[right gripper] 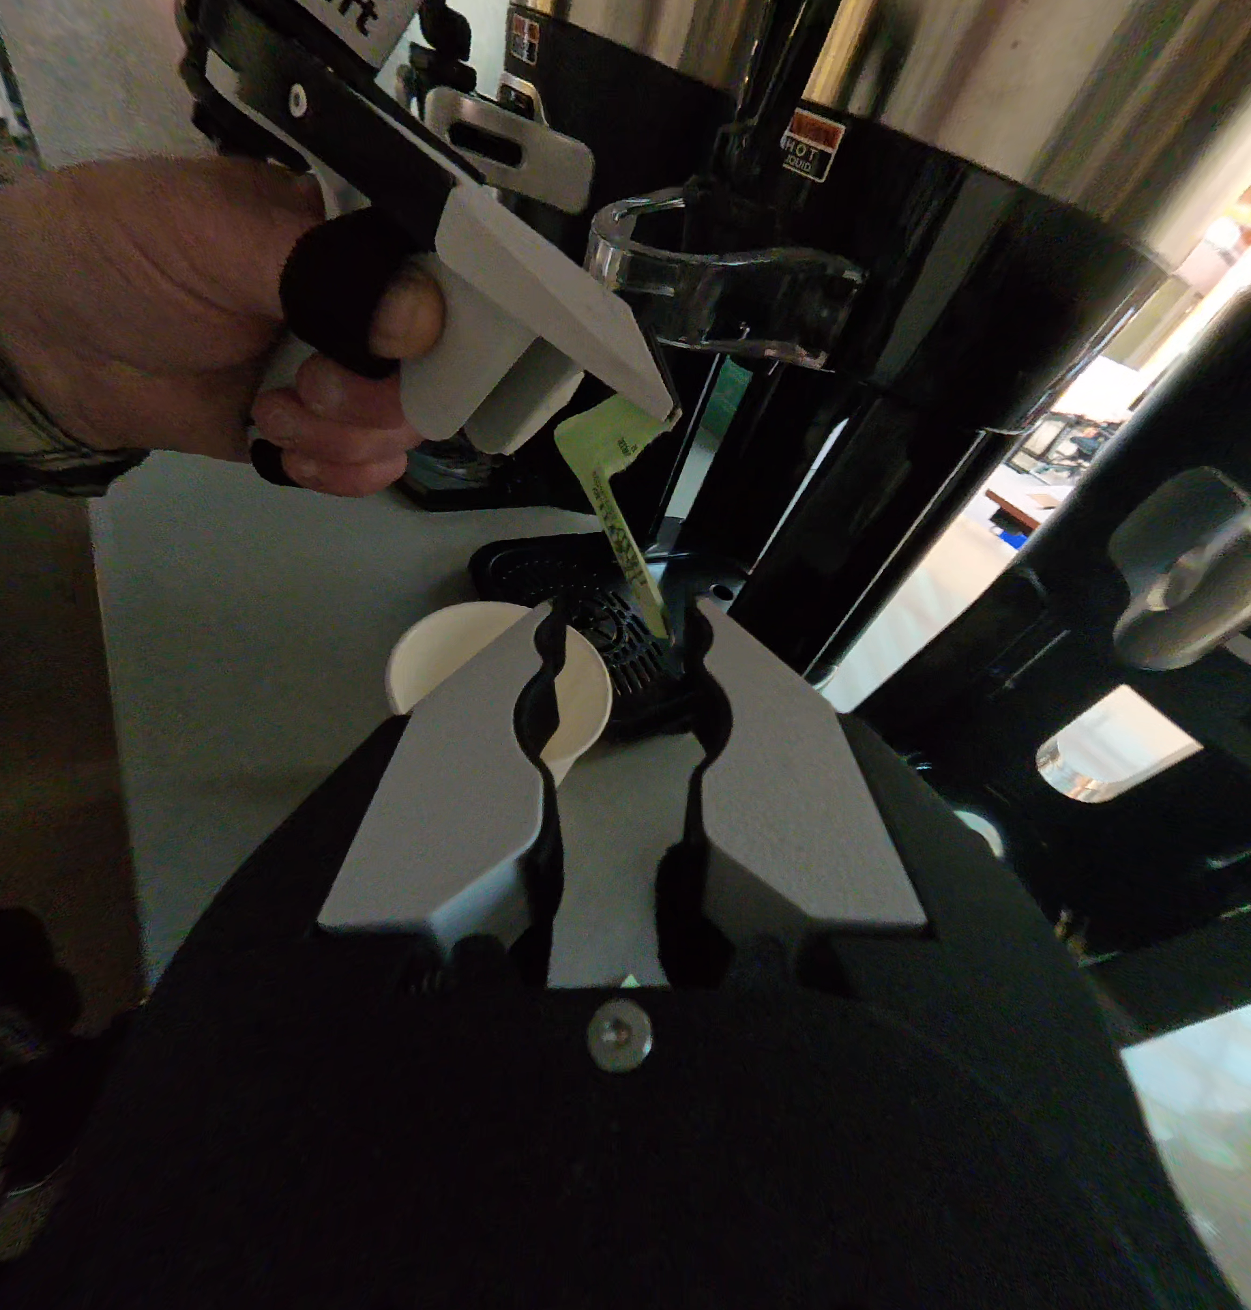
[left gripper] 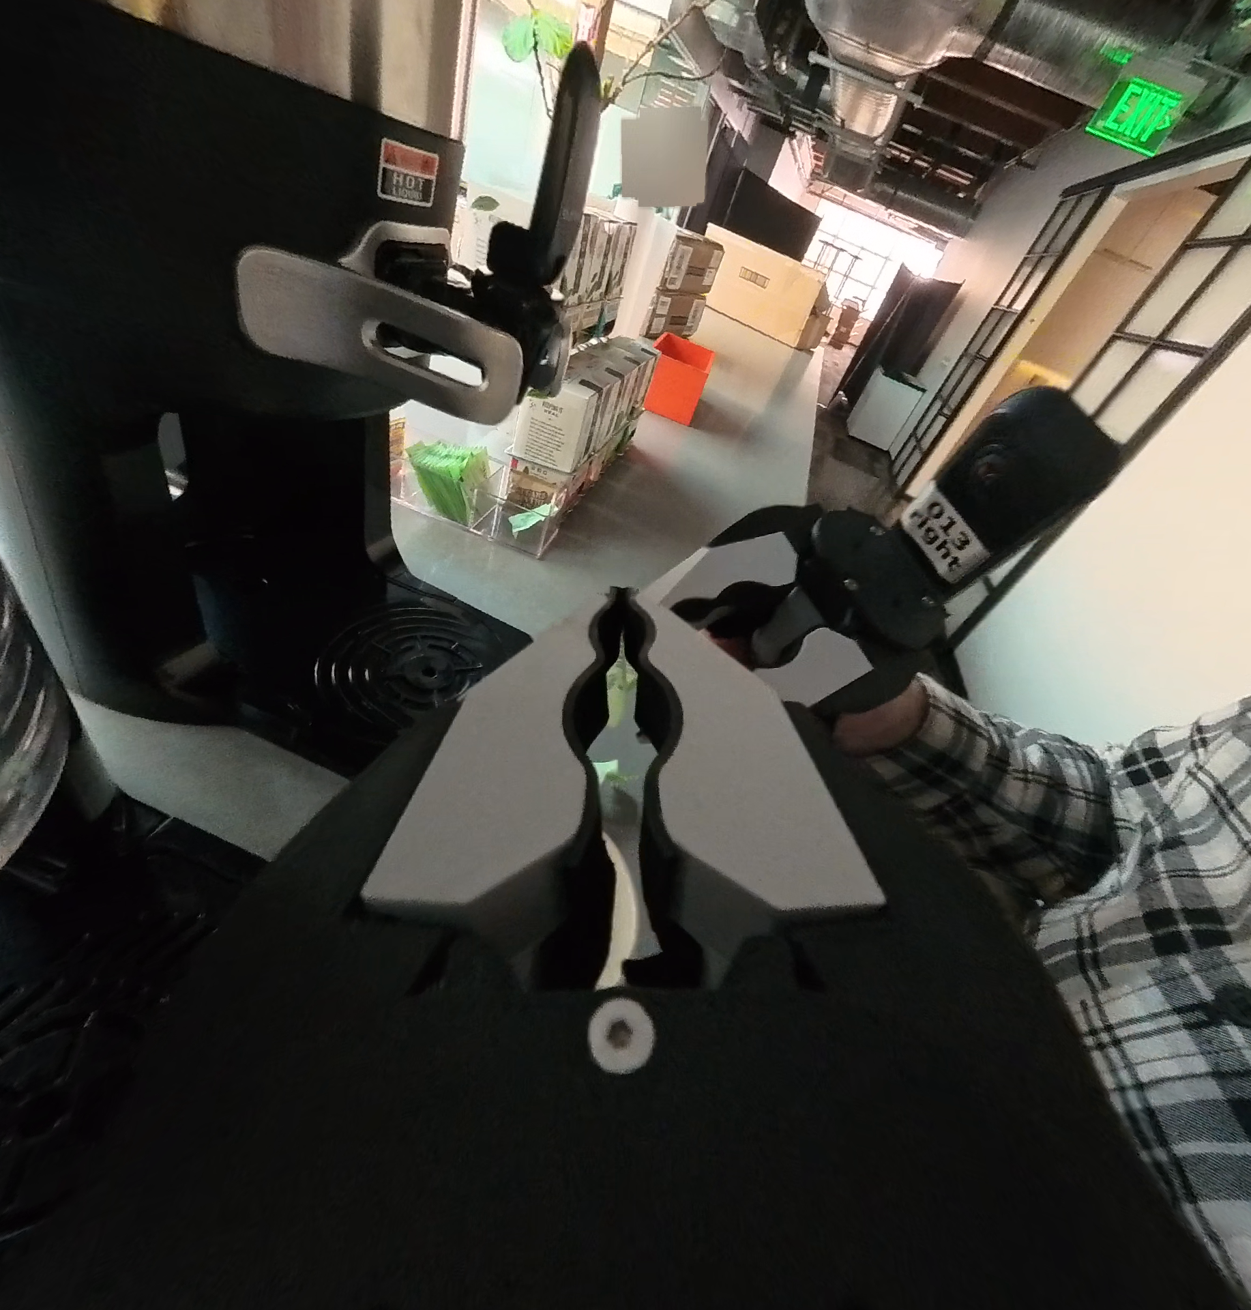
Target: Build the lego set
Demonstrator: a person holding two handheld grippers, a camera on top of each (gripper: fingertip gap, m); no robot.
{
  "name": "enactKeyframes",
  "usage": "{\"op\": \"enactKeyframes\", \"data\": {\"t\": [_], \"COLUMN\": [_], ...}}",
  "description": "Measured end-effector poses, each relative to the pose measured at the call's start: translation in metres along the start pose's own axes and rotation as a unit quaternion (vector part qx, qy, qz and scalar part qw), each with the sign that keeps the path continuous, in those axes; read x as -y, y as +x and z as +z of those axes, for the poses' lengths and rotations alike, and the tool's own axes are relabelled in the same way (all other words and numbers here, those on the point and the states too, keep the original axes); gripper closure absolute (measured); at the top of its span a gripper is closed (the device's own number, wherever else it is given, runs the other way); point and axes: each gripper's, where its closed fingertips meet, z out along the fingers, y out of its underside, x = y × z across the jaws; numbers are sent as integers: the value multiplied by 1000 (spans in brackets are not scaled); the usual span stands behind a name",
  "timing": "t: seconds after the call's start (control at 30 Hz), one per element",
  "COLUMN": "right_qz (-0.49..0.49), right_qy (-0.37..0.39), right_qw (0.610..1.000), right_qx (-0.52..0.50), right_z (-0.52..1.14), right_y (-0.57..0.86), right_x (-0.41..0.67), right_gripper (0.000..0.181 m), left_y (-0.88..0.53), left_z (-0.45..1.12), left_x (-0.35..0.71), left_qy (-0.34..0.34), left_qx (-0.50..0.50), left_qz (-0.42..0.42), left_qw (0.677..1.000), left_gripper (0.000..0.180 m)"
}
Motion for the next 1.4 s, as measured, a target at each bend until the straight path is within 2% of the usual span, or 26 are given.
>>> {"op": "enactKeyframes", "data": {"t": [0.13,0.47,0.67,1.13,1.4], "right_qz": [21,-104,-129,-72,-31], "right_qy": [33,4,-18,-56,-70], "right_qw": [999,994,991,995,995], "right_qx": [22,-22,-41,27,70], "right_z": [2,3,4,-1,-2], "right_y": [-3,-13,-15,-9,-7], "right_x": [6,6,-1,-17,-26], "right_gripper": [180,181,181,181,181], "left_y": [1,-33,-45,-44,-53], "left_z": [3,-3,-9,-28,-49], "left_x": [-3,-21,-26,-39,-110], "left_qy": [-3,-1,3,-41,-93], "left_qx": [-14,29,48,52,63], "left_qz": [-12,-73,-82,-59,-163], "left_qw": [1000,997,995,996,980], "left_gripper": [180,180,180,180,180]}}
